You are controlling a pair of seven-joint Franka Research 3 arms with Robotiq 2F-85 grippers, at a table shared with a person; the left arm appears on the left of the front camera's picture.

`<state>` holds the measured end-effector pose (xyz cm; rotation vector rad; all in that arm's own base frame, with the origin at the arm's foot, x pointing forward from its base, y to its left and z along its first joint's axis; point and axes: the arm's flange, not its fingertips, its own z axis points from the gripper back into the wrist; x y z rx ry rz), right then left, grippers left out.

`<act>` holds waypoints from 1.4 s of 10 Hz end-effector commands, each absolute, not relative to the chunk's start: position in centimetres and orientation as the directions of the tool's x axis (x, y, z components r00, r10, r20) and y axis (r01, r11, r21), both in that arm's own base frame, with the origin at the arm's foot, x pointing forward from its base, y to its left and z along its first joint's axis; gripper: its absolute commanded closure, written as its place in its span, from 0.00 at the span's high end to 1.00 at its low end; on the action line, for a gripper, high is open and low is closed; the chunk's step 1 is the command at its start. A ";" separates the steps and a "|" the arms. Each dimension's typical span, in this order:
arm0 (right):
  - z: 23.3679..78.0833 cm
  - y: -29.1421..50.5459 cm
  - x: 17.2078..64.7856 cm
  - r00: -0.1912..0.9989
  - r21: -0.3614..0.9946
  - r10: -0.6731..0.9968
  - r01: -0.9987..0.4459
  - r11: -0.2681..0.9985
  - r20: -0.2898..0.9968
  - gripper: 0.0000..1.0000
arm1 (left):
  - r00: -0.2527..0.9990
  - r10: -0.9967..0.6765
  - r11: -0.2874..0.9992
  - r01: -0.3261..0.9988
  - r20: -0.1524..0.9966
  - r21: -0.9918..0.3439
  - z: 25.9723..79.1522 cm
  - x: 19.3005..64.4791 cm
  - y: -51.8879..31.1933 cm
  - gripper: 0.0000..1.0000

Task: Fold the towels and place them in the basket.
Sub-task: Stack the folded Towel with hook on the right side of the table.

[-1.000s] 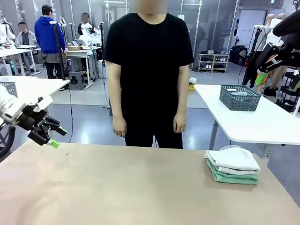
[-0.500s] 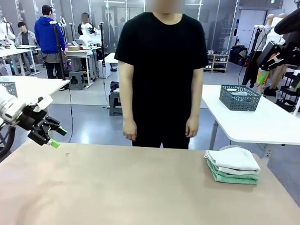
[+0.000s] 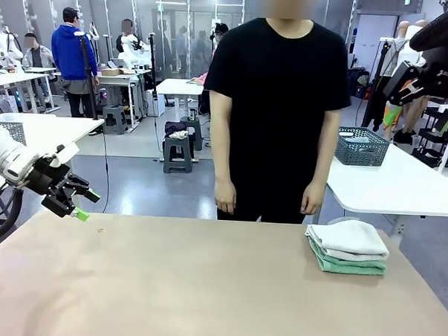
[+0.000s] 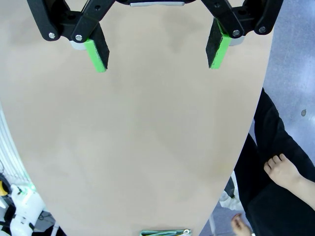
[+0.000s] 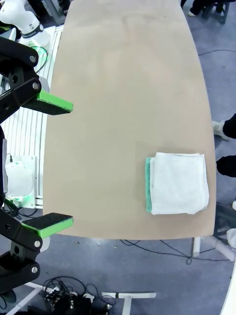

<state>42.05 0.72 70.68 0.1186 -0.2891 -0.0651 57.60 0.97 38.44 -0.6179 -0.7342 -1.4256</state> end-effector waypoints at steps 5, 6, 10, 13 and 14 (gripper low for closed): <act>70.9 0.7 42.2 0.959 0.129 -0.082 0.048 0.990 0.272 1.00 | 0.000 -0.644 0.063 0.997 0.765 0.053 38.6 57.6 1.0 0.87; 70.9 0.7 42.2 0.959 0.129 -0.082 0.048 0.990 0.272 1.00 | 0.000 -0.644 0.063 0.997 0.765 0.053 38.6 57.6 1.0 0.87; 70.9 0.7 42.2 0.959 0.129 -0.082 0.048 0.990 0.272 1.00 | 0.000 -0.644 0.063 0.997 0.765 0.053 38.6 57.6 1.0 0.87; 70.9 0.7 42.2 0.959 0.129 -0.082 0.048 0.990 0.272 1.00 | 0.000 -0.644 0.063 0.997 0.765 0.053 38.6 57.6 1.0 0.87; 70.9 0.7 42.2 0.959 0.129 -0.082 0.048 0.990 0.272 1.00 | 0.000 -0.644 0.063 0.997 0.765 0.053 38.6 57.6 1.0 0.87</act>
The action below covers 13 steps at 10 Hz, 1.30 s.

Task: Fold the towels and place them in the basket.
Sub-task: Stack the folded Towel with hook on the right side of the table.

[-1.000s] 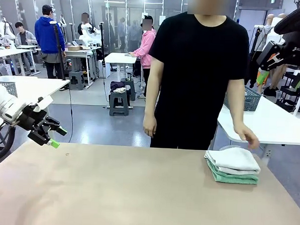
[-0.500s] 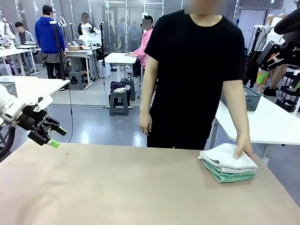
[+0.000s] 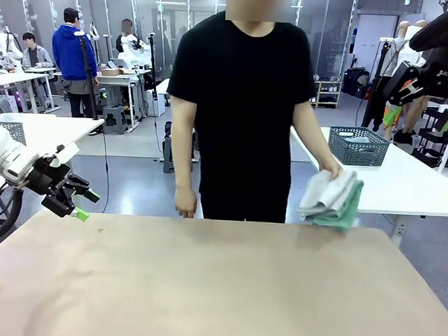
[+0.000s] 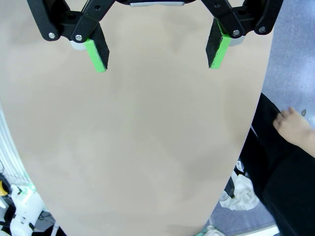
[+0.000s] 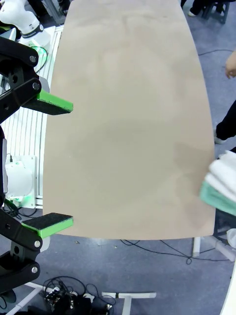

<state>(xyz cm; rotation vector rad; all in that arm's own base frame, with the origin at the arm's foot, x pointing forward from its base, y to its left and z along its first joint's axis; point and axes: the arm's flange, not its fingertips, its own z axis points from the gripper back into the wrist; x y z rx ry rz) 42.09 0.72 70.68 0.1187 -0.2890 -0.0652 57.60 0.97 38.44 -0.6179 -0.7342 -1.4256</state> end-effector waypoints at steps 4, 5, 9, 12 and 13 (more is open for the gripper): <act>70.9 0.7 42.2 0.959 0.129 -0.082 0.048 0.990 0.272 1.00 | 0.000 -0.644 0.063 0.997 0.765 0.053 38.6 57.6 1.0 0.87; 70.9 0.7 42.2 0.959 0.129 -0.082 0.048 0.990 0.272 1.00 | 0.000 -0.644 0.063 0.997 0.765 0.053 38.6 57.6 1.0 0.87; 70.9 0.7 42.2 0.959 0.129 -0.082 0.048 0.990 0.272 1.00 | 0.000 -0.644 0.063 0.997 0.765 0.053 38.6 57.6 1.0 0.87; 70.9 0.7 42.2 0.959 0.129 -0.082 0.048 0.990 0.272 1.00 | 0.000 -0.644 0.063 0.997 0.765 0.053 38.6 57.6 1.0 0.87; 70.9 0.7 42.2 0.959 0.129 -0.082 0.048 0.990 0.272 1.00 | 0.000 -0.644 0.063 0.997 0.765 0.053 38.6 57.6 1.0 0.87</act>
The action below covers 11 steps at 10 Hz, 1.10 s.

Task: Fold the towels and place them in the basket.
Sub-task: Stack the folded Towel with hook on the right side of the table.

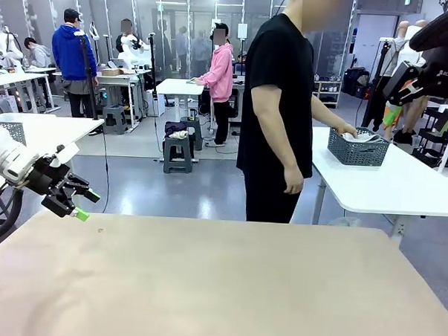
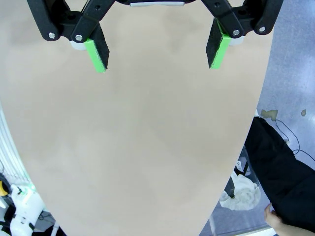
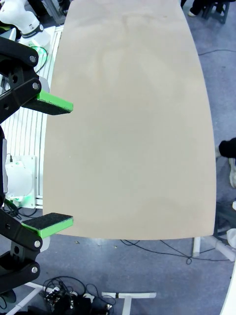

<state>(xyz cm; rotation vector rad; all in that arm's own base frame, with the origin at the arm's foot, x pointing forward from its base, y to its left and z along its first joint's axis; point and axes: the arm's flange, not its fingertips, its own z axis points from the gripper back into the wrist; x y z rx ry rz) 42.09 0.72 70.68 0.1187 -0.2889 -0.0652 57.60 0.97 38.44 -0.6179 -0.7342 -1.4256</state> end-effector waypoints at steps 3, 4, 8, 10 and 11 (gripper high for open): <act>70.9 0.7 42.2 0.959 0.129 -0.082 0.048 0.990 0.272 1.00 | 0.000 -0.644 0.063 0.997 0.765 0.053 38.6 57.6 1.0 0.87; 70.9 0.7 42.2 0.959 0.129 -0.082 0.048 0.990 0.272 1.00 | 0.000 -0.644 0.063 0.997 0.765 0.053 38.6 57.6 1.0 0.87; 70.9 0.7 42.2 0.959 0.129 -0.082 0.048 0.990 0.272 1.00 | 0.000 -0.644 0.063 0.997 0.765 0.053 38.6 57.6 1.0 0.87; 70.9 0.7 42.2 0.959 0.129 -0.082 0.048 0.990 0.272 1.00 | 0.000 -0.644 0.063 0.997 0.765 0.053 38.6 57.6 1.0 0.87; 70.9 0.7 42.2 0.959 0.129 -0.082 0.048 0.990 0.272 1.00 | 0.000 -0.644 0.063 0.997 0.765 0.053 38.6 57.6 1.0 0.87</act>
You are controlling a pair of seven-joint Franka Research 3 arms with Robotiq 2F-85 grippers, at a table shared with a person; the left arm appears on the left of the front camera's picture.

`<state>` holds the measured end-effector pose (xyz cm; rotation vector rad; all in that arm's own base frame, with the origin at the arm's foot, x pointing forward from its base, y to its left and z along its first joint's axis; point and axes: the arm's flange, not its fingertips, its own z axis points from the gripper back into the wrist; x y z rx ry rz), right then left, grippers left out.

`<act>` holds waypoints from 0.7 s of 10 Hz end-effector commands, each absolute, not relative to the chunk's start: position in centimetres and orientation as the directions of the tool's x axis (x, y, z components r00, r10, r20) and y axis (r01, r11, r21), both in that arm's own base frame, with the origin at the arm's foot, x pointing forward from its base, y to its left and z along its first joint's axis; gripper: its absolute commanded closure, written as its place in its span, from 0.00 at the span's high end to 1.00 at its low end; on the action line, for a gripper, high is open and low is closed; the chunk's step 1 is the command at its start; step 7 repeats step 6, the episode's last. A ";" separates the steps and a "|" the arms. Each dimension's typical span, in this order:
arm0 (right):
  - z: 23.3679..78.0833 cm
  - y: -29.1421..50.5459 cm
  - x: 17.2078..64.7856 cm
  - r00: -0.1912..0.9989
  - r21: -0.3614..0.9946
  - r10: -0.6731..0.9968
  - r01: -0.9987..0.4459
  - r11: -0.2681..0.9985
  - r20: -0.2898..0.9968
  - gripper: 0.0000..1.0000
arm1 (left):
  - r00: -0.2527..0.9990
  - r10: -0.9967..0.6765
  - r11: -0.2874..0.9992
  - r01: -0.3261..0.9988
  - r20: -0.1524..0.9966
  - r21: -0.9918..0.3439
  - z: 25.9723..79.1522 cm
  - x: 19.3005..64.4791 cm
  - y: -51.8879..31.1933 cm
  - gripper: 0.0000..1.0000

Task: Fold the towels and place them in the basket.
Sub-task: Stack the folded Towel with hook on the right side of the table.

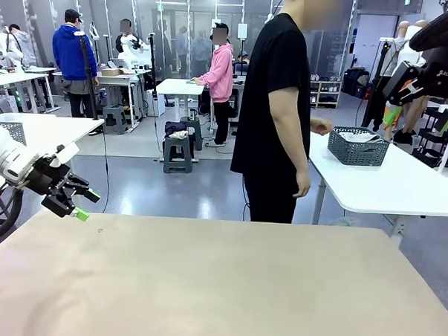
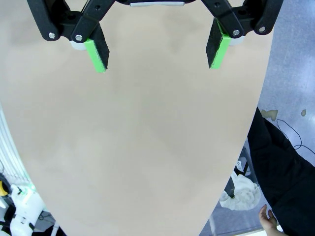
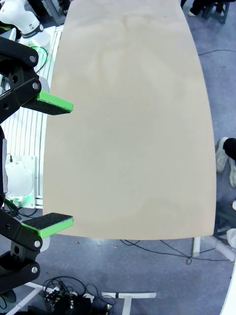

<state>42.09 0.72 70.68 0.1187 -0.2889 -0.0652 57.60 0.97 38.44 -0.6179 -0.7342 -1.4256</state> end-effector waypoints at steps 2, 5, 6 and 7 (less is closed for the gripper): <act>70.9 0.7 42.2 0.959 0.129 -0.082 0.048 0.990 0.272 1.00 | 0.000 -0.644 0.063 0.997 0.765 0.053 38.6 57.6 1.0 0.87; 70.9 0.7 42.2 0.959 0.129 -0.082 0.048 0.990 0.272 1.00 | 0.000 -0.644 0.063 0.997 0.765 0.053 38.6 57.6 1.0 0.87; 70.9 0.7 42.2 0.959 0.129 -0.082 0.048 0.990 0.272 1.00 | 0.000 -0.644 0.063 0.997 0.765 0.053 38.6 57.6 1.0 0.87; 70.9 0.7 42.2 0.959 0.129 -0.082 0.048 0.990 0.272 1.00 | 0.000 -0.644 0.063 0.997 0.765 0.053 38.6 57.6 1.0 0.87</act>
